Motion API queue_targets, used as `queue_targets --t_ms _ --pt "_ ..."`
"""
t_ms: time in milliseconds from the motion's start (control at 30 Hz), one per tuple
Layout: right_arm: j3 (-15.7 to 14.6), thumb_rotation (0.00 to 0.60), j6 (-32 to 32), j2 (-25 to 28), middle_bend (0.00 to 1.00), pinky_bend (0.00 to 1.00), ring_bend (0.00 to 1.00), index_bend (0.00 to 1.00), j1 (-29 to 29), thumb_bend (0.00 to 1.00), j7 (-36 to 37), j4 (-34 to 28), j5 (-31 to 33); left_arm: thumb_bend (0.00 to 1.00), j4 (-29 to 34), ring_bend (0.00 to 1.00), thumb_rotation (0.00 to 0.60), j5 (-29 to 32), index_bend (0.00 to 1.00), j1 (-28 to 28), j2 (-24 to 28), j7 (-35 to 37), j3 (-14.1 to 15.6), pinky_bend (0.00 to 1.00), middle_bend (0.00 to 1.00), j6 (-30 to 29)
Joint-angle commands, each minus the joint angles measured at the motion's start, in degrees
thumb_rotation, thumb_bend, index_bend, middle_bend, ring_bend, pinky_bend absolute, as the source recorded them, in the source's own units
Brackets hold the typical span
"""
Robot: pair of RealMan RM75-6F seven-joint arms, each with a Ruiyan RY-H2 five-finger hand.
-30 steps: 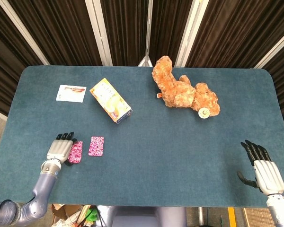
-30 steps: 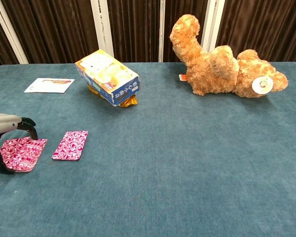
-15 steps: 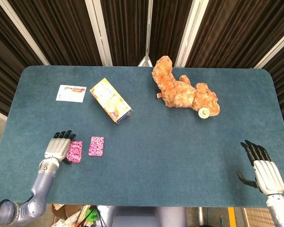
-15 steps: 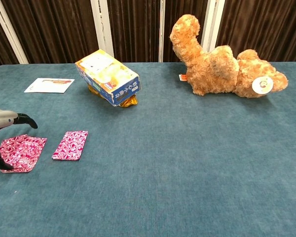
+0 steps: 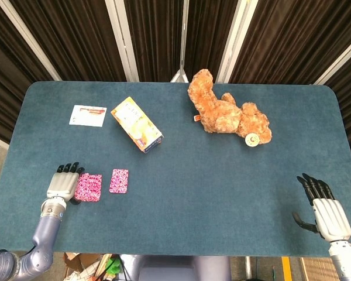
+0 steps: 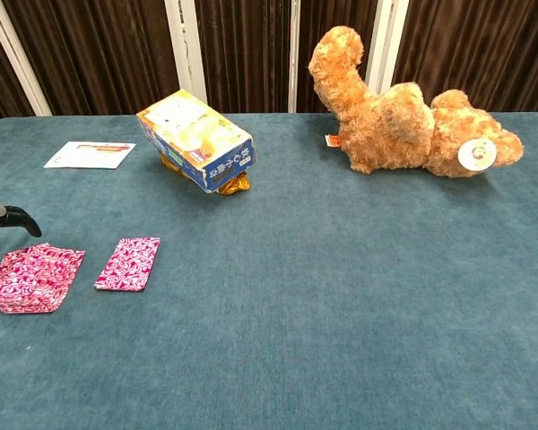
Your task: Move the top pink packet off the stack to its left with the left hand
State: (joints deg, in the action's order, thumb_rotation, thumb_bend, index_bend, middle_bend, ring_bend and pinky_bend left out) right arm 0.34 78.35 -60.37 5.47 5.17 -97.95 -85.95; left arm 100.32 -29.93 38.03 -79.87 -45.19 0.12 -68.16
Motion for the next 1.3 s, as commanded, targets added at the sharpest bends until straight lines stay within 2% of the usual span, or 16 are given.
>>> queue_targets --t_ms 33,367,600,800,1133,1300 --pt "0.01 0.600 0.03 0.00 0.00 0.05 0.00 0.00 -0.02 0.36 -0.02 -0.01 0.01 0.21 -0.22 0.00 0.600 0.16 0.16 -0.10 -0.12 0.14 -0.04 0.00 0.00 0.23" --pt "-0.01 0.600 -0.04 -0.01 0.00 0.05 0.00 0.00 0.00 0.36 -0.09 -0.05 0.03 0.21 -0.65 0.00 0.600 0.11 0.11 -0.14 -1.03 -0.07 -0.30 0.00 0.00 0.23" --pt "-0.03 0.600 -0.03 0.05 0.00 0.05 0.00 0.00 -0.01 0.36 0.03 0.04 -0.03 0.21 -0.46 0.00 0.600 0.86 0.13 -0.04 -1.58 -0.77 -0.43 0.00 0.00 0.03" --pt "-0.05 0.600 -0.01 0.02 0.00 0.05 0.00 0.00 -0.02 0.36 0.05 -0.01 -0.06 0.22 -0.52 0.00 0.600 1.49 0.18 0.02 -1.92 -1.14 -0.51 0.00 0.00 0.02" --pt "-0.04 0.600 -0.07 0.04 0.00 0.05 0.00 0.00 -0.01 0.36 0.06 -0.08 0.01 0.31 -0.97 0.00 0.600 1.67 0.26 0.08 -2.64 -1.09 -0.80 0.00 0.00 0.30" --pt "-0.05 0.600 -0.07 0.07 0.00 0.05 0.00 0.00 -0.02 0.36 0.09 -0.16 0.00 0.37 -1.09 0.00 0.600 0.96 0.37 0.00 -3.08 -0.46 -1.02 0.00 0.00 0.49"
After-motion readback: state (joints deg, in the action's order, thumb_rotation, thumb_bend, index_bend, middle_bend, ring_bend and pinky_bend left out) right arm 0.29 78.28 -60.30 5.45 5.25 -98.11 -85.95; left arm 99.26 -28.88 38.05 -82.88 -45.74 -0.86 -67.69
